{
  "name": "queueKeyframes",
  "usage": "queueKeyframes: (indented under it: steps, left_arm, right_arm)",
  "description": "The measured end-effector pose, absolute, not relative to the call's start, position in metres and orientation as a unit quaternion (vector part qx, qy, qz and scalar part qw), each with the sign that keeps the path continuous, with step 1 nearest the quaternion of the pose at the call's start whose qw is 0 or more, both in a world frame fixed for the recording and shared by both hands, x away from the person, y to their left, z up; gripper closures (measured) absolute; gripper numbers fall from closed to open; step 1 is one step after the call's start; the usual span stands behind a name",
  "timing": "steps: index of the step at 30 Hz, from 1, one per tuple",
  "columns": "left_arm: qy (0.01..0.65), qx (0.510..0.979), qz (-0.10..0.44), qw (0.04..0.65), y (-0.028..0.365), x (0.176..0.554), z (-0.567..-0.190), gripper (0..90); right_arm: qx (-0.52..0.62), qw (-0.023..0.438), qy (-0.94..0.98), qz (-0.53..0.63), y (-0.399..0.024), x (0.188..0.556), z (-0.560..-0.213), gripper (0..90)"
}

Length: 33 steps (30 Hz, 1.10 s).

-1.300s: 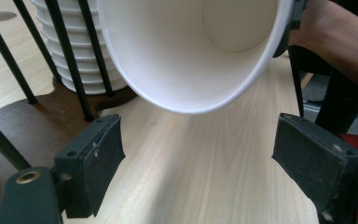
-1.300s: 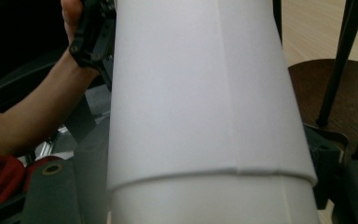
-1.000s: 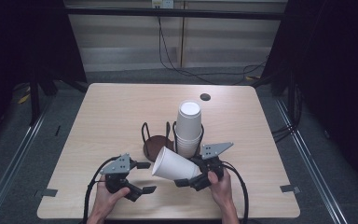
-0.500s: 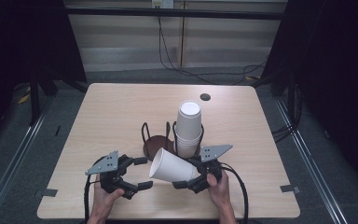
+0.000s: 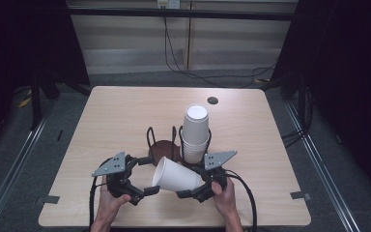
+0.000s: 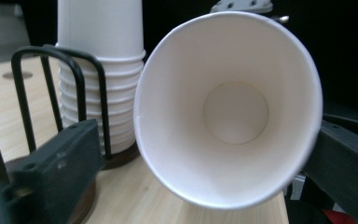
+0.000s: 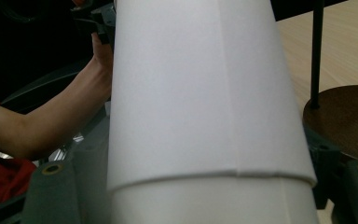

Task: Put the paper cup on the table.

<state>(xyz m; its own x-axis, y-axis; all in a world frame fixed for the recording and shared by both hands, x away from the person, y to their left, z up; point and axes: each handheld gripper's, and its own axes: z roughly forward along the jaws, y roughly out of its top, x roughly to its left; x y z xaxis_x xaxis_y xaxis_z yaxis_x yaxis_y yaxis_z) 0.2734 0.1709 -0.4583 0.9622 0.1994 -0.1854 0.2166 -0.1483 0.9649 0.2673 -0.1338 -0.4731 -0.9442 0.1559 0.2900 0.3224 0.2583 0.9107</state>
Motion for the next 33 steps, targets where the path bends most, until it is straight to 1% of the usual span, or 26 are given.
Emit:
queueKeyframes:
  steps: [7, 13, 16, 22, 33]
  left_arm:
    - [0.120, 0.774, -0.021, 0.622, 0.157, 0.277, -0.455, 0.0]
    - [0.116, 0.774, -0.035, 0.622, 0.148, 0.279, -0.454, 0.2]
    - [0.112, 0.775, -0.041, 0.621, 0.145, 0.280, -0.455, 2.9]
    - [0.105, 0.777, -0.052, 0.618, 0.139, 0.281, -0.459, 4.6]
    - [0.103, 0.769, -0.082, 0.625, 0.144, 0.287, -0.459, 10.8]
  right_arm:
    - [-0.144, 0.074, -0.791, -0.590, -0.131, 0.267, -0.474, 24.6]
    - [-0.143, 0.075, -0.795, -0.585, -0.129, 0.267, -0.475, 24.5]
    - [-0.142, 0.075, -0.796, -0.584, -0.128, 0.267, -0.475, 24.5]
    - [-0.141, 0.074, -0.798, -0.581, -0.127, 0.267, -0.476, 24.5]
    - [-0.141, 0.065, -0.798, -0.583, -0.128, 0.267, -0.476, 24.3]
